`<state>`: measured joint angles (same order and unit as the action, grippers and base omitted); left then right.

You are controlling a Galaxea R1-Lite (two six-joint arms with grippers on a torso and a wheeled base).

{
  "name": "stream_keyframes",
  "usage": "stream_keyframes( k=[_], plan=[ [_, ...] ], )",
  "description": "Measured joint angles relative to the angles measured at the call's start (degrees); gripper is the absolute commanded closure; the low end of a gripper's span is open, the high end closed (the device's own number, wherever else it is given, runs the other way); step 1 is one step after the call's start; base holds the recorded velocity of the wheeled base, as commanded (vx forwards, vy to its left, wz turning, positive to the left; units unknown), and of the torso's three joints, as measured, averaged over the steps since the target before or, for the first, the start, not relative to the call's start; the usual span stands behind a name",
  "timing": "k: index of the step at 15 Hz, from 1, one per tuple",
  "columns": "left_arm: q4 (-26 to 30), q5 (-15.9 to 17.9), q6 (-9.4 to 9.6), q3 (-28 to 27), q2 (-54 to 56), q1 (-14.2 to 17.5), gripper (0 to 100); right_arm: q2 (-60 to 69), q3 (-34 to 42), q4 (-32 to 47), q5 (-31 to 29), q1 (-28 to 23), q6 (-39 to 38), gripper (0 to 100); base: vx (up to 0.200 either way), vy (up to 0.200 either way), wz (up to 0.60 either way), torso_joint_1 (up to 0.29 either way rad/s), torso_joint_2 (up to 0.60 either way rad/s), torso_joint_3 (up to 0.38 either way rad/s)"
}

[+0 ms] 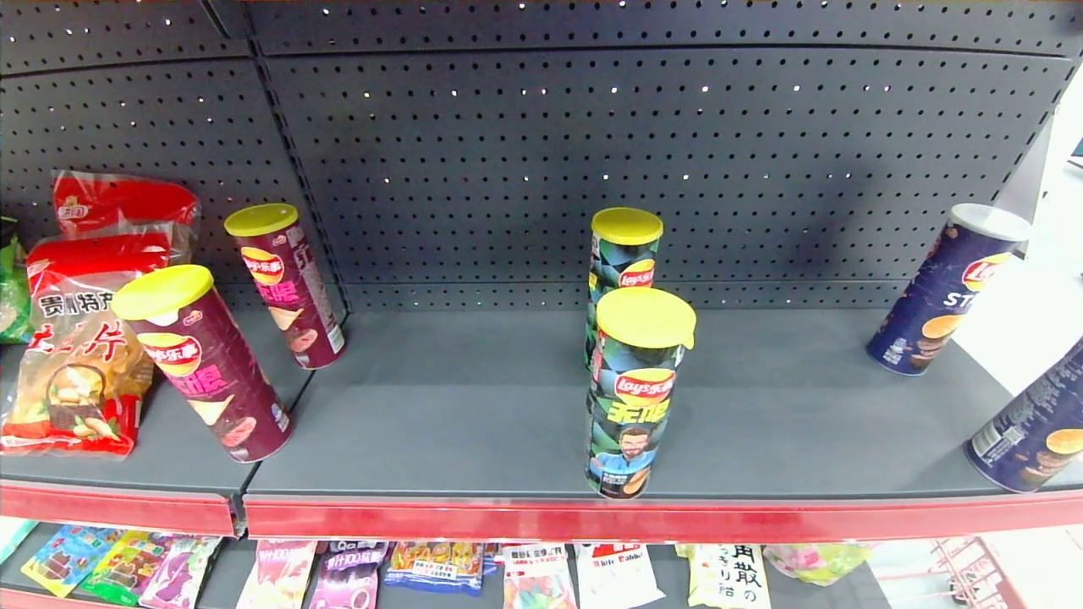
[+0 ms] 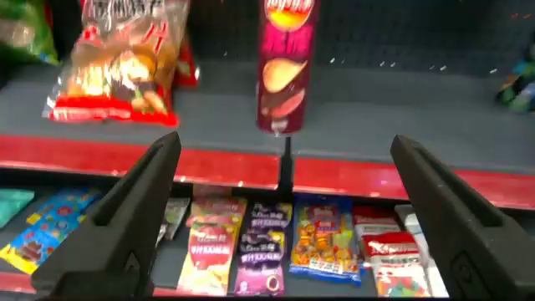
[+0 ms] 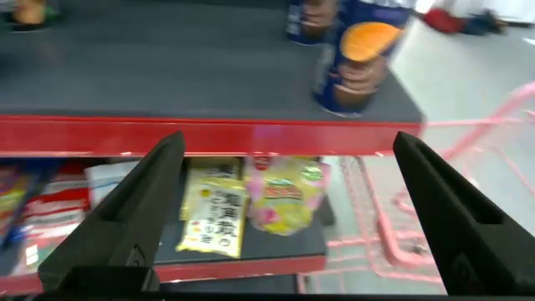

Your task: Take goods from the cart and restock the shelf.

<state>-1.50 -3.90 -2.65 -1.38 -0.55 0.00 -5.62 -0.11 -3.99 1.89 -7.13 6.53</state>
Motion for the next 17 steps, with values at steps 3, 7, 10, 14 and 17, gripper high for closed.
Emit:
stream_keyframes(
  k=[3, 7, 10, 14, 17],
  plan=[
    [1.1, -0.3, 0.02, 1.2, 0.3, 0.0, 0, 0.0, 0.1, 0.3, 0.0, 0.5, -3.2, 0, 0.000, 0.000, 0.00, 0.000, 0.00, 0.000],
    [1.1, -0.3, 0.11, 1.4, 0.4, 0.0, 0, 0.0, 0.1, 2.7, 3.2, 0.5, -3.5, 0, 0.000, 0.000, 0.00, 0.000, 0.00, 0.000],
    [1.1, -0.3, 0.11, 1.4, 0.4, 0.0, 0, 0.1, 0.1, 3.9, 0.7, 0.6, -6.6, 0, 0.000, 0.000, 0.00, 0.000, 0.00, 0.000],
    [1.2, -0.3, 0.11, 1.4, 0.4, 0.0, 0, 0.1, 0.1, 3.9, -0.4, 0.5, -6.7, 0, 0.000, 0.000, 0.00, 0.000, 0.00, 0.000],
    [1.2, -0.3, 0.11, 1.4, 0.4, 0.0, 0, 0.1, 0.1, 3.9, -0.4, 0.5, -6.7, 0, 0.000, 0.000, 0.00, 0.000, 0.00, 0.000]
  ],
)
